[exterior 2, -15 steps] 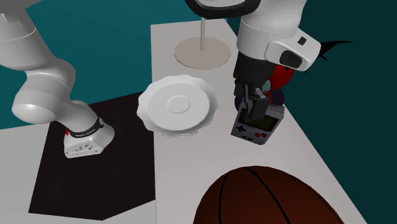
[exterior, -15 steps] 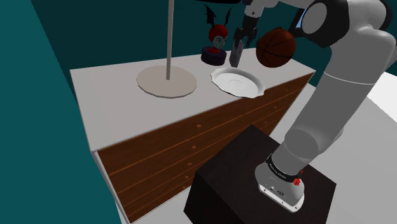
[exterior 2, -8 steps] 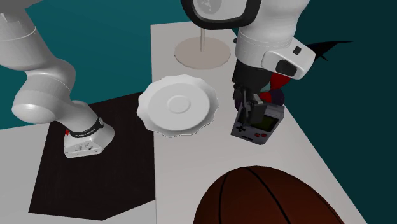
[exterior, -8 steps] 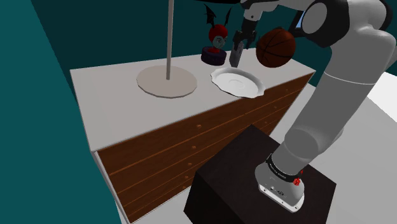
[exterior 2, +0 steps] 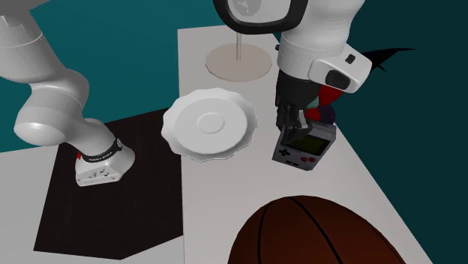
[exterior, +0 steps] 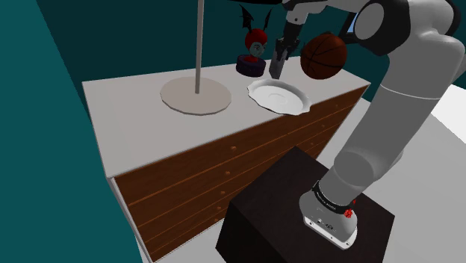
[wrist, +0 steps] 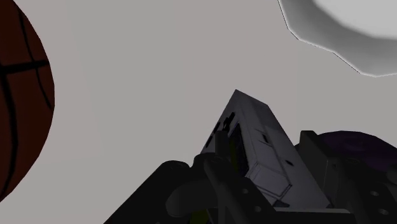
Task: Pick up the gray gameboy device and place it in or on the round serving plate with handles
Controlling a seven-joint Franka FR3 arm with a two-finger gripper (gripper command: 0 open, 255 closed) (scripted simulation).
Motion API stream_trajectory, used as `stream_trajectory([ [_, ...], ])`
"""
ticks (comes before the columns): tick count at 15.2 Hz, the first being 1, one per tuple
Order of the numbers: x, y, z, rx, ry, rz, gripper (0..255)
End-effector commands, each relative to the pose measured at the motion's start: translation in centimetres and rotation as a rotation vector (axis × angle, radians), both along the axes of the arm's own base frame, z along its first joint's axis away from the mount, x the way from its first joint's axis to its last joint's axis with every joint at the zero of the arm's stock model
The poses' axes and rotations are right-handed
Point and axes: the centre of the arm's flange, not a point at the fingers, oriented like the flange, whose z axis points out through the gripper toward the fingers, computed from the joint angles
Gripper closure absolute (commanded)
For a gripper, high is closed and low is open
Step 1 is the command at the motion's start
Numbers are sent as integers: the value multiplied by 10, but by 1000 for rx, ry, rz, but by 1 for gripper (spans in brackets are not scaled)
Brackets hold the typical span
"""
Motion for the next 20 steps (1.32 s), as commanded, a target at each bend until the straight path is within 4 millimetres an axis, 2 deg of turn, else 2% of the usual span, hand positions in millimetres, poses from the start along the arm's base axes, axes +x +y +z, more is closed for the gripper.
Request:
stream_trajectory([
  [1, 0, 0, -1, 0, 1, -1, 255],
  [4, 0, 0, -1, 0, 1, -1, 255],
  [20, 0, 0, 84, 0, 1, -1, 255],
])
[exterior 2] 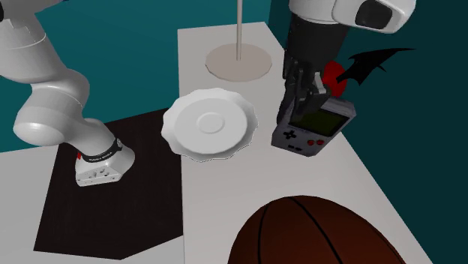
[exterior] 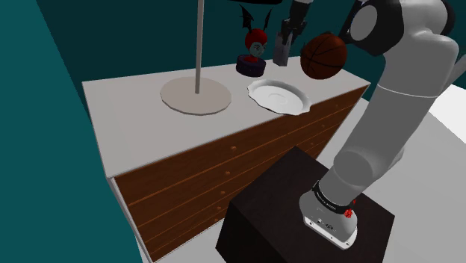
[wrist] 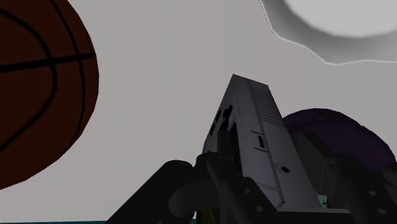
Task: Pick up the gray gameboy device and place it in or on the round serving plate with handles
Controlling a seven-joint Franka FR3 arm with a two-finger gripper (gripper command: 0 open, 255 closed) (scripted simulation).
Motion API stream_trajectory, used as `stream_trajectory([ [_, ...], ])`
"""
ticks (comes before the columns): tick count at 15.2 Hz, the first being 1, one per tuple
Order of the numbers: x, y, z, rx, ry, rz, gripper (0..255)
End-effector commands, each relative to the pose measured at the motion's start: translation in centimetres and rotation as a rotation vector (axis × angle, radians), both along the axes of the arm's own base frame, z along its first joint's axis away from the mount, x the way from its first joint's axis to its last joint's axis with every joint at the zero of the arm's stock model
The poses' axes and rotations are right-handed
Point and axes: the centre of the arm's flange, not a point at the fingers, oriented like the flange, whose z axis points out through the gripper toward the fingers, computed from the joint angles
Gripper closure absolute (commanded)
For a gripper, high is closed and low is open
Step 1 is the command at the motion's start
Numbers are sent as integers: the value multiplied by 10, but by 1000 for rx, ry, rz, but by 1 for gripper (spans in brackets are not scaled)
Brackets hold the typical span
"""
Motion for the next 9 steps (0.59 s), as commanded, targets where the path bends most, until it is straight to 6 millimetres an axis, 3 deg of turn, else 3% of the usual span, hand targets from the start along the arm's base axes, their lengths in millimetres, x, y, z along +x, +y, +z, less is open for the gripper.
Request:
stream_trajectory([
  [1, 0, 0, 11, 0, -1, 0, 255],
  [2, 0, 0, 15, 0, -1, 0, 255],
  [9, -59, 70, 29, 0, -1, 0, 255],
])
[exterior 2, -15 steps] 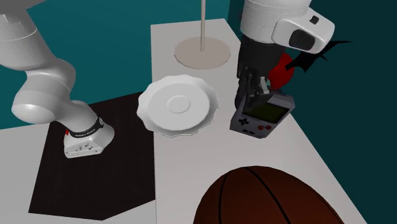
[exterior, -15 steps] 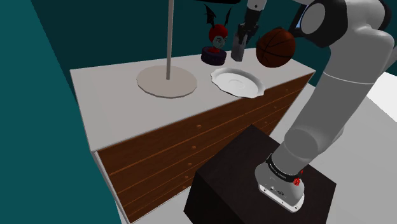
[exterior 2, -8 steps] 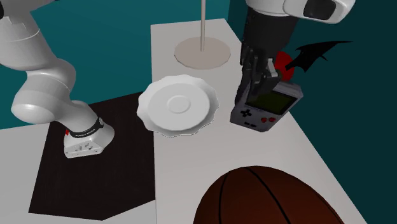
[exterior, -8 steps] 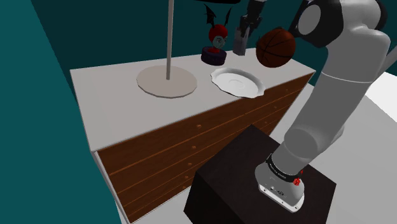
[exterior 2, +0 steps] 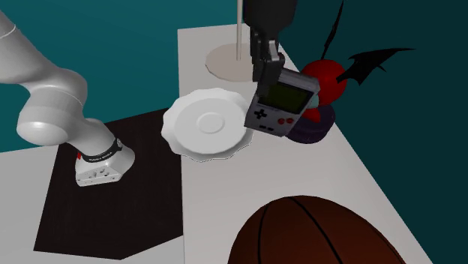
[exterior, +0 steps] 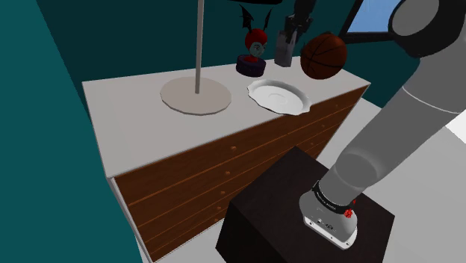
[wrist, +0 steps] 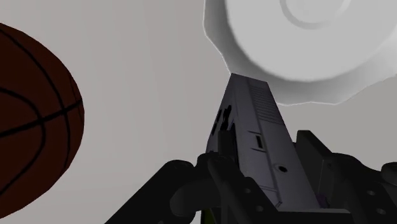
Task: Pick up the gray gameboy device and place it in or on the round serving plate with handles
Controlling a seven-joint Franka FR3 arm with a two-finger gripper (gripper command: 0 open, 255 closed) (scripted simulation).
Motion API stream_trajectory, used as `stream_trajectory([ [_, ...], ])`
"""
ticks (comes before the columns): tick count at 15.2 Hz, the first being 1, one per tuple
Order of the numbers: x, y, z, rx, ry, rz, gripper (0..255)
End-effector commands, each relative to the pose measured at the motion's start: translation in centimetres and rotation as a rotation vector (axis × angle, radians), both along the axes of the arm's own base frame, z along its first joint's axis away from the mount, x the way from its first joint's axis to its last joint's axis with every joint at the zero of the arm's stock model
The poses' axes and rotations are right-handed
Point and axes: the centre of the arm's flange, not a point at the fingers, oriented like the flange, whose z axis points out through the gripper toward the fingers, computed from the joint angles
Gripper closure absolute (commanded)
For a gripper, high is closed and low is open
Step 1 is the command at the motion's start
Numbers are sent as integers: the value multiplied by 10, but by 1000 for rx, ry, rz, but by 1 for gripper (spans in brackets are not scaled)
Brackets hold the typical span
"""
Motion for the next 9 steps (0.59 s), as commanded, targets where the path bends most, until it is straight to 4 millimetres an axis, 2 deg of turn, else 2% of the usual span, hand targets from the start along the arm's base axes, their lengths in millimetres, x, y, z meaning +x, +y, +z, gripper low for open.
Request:
stream_trajectory([
  [1, -20, 22, 4, -1, 0, 1, 255],
  [9, -88, 102, 20, -1, 0, 1, 255],
])
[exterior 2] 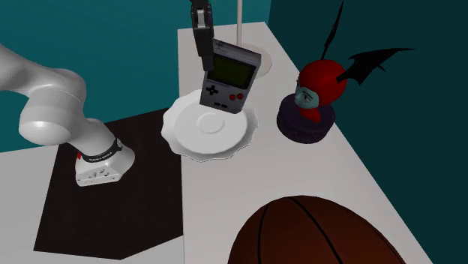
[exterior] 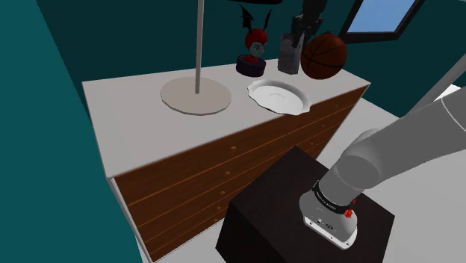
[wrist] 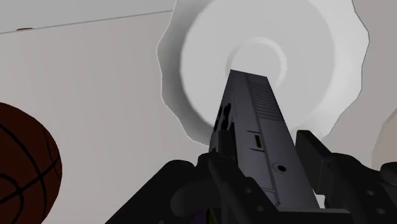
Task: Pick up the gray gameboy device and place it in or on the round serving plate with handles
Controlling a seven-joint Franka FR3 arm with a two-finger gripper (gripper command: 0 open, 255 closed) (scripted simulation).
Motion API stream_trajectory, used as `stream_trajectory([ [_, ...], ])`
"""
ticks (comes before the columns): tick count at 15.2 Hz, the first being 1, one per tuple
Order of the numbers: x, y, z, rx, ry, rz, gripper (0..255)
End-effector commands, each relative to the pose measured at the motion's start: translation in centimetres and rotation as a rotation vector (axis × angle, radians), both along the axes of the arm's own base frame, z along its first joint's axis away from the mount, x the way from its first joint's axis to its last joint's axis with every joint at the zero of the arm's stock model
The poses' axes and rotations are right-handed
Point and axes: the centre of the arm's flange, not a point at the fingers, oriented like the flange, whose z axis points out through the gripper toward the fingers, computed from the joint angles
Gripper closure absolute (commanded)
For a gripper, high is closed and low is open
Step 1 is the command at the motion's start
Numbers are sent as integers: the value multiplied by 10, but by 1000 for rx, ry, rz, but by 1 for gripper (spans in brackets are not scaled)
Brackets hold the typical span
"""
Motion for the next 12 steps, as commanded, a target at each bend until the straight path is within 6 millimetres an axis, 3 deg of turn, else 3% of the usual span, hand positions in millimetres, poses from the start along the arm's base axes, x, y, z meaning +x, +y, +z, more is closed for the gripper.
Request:
stream_trajectory([
  [1, -16, 21, 3, -1, 0, -1, 255],
  [5, -46, 57, 10, -1, 0, -1, 255],
  [12, -46, 57, -27, -1, 0, -1, 255],
])
